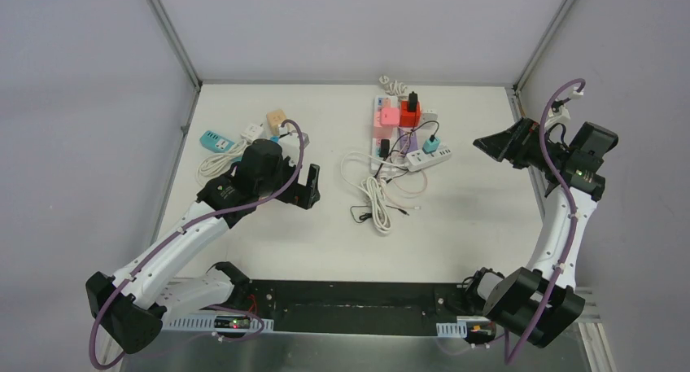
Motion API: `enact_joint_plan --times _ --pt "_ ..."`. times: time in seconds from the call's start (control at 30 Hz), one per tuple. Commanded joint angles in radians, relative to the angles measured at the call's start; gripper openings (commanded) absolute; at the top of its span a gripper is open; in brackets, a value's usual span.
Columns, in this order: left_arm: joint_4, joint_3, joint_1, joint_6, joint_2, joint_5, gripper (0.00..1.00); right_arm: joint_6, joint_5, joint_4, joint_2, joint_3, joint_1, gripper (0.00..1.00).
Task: Pull the plug off the socket
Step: Pick up the socket from the center of the board.
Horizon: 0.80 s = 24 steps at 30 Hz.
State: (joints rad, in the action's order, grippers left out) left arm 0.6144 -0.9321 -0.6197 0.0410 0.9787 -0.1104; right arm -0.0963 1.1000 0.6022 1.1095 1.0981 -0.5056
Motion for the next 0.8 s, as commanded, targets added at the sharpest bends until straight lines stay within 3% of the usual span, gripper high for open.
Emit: enact_joint_plan --times 0.0,0.47,0.6,0.77 --pt "-0.013 -0.010 0.012 0.010 -0.006 -0.006 0.99 -0.009 0.003 -0.042 -0.028 0.002 -0.007 1.00" --pt "-0.013 -0.021 0.012 -0.018 -0.019 -0.026 0.99 -0.005 0.003 -0.047 -0.033 -0.005 -0.007 1.00" --pt "-0.049 -0.042 0.013 -0.130 -0.029 -0.075 0.99 -0.003 0.009 -0.076 -0.053 -0.028 -0.007 1.00" --pt "-0.254 0.039 0.012 -0.300 -0.061 -0.132 0.99 0.071 0.039 -0.076 -0.060 -0.056 -0.003 1.00"
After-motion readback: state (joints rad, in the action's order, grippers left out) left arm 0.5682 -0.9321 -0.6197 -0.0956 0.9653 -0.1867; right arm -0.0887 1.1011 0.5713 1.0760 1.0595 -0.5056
